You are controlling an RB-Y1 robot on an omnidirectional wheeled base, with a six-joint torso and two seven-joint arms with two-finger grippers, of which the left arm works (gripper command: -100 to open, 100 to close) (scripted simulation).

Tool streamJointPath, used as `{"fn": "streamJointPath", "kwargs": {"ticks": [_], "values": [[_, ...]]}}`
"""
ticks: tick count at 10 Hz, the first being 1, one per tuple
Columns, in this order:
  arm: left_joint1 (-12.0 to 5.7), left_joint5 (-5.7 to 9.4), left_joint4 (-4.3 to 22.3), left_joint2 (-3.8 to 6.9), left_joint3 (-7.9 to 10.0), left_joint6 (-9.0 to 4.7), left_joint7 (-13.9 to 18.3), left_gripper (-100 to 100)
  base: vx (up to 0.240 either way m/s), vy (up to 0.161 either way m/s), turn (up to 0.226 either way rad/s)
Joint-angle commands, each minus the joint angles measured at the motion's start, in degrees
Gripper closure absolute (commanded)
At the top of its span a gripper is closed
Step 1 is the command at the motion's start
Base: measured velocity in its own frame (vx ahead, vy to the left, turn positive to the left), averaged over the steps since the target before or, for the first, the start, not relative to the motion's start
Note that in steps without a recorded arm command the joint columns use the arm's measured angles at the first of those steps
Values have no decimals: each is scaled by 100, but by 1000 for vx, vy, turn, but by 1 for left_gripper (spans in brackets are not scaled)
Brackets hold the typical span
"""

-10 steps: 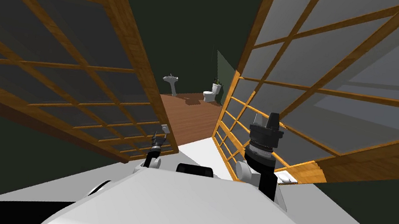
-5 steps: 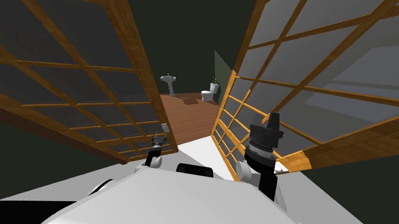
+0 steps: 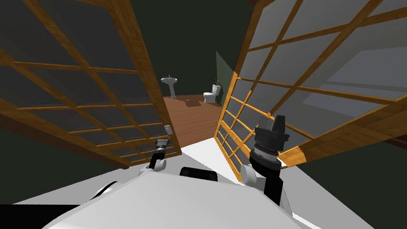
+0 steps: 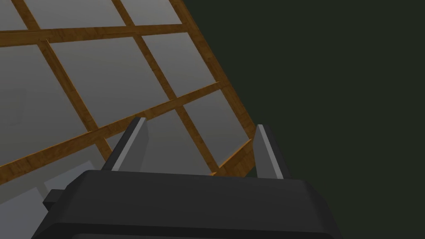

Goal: Pull the door open

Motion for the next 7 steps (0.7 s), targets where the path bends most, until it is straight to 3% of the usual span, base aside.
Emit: {"fn": "streamJointPath", "kwargs": {"ticks": [1, 2, 3, 7], "values": [[-27, 116, 4, -14, -20, 29, 286, -100, -59, 5, -66], [-51, 207, 11, -25, -37, 49, 437, -100, -73, 7, -125], [-51, 207, 11, -25, -37, 49, 478, -100, -54, 6, -30], [-135, 527, 34, -64, -94, 119, 1115, -100, -77, 8, -78]]}}
